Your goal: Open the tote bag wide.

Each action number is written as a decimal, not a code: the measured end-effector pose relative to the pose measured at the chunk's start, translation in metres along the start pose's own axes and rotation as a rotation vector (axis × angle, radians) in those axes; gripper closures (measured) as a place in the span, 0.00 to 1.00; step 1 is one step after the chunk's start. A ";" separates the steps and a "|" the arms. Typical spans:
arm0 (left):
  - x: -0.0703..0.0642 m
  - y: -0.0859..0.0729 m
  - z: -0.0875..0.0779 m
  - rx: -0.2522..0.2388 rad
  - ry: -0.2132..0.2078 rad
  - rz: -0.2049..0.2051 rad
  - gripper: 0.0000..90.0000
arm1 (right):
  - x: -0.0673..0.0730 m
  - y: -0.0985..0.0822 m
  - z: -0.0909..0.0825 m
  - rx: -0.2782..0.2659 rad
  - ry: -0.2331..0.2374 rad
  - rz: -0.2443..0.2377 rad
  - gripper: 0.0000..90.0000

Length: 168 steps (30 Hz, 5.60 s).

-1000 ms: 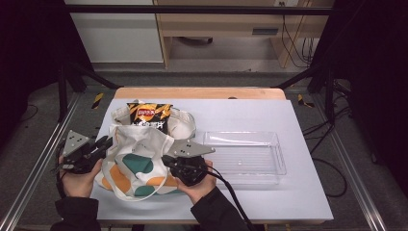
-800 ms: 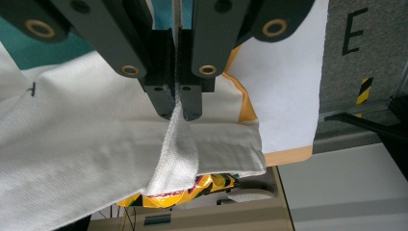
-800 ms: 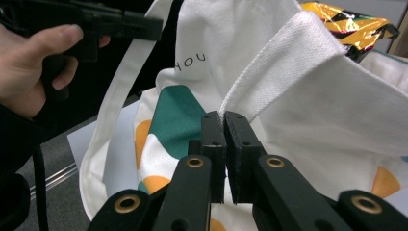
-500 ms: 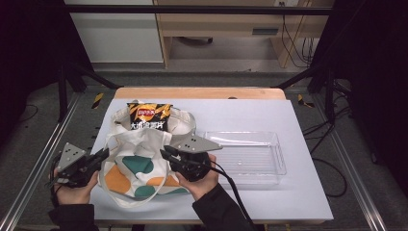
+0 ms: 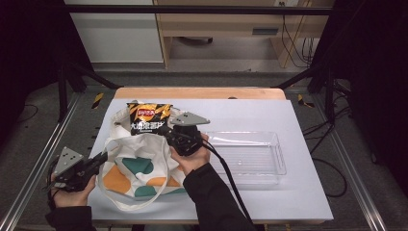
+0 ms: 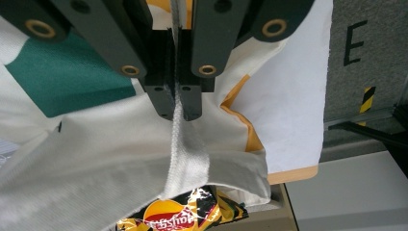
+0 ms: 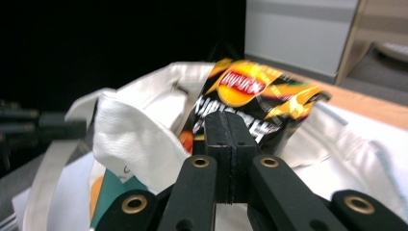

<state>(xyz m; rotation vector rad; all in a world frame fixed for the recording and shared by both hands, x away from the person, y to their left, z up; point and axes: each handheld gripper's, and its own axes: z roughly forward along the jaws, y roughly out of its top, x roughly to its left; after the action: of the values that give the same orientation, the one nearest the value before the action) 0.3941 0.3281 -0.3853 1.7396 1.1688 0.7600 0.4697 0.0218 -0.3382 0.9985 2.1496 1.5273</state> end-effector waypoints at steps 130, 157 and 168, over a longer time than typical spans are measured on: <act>0.029 -0.048 0.079 0.334 0.045 0.002 1.00 | -0.003 -0.155 0.013 0.198 -0.186 0.014 1.00; 0.028 -0.024 0.046 0.091 0.002 -0.063 0.82 | 0.006 -0.132 0.000 0.066 -0.118 -0.027 0.80; 0.020 -0.001 0.027 -0.004 -0.033 -0.070 0.51 | 0.007 -0.102 -0.015 -0.027 -0.084 -0.041 0.57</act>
<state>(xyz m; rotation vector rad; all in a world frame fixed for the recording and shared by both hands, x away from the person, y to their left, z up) 0.4236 0.3384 -0.3977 1.6931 1.1987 0.6894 0.4195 -0.0020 -0.4252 0.9857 2.0736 1.4661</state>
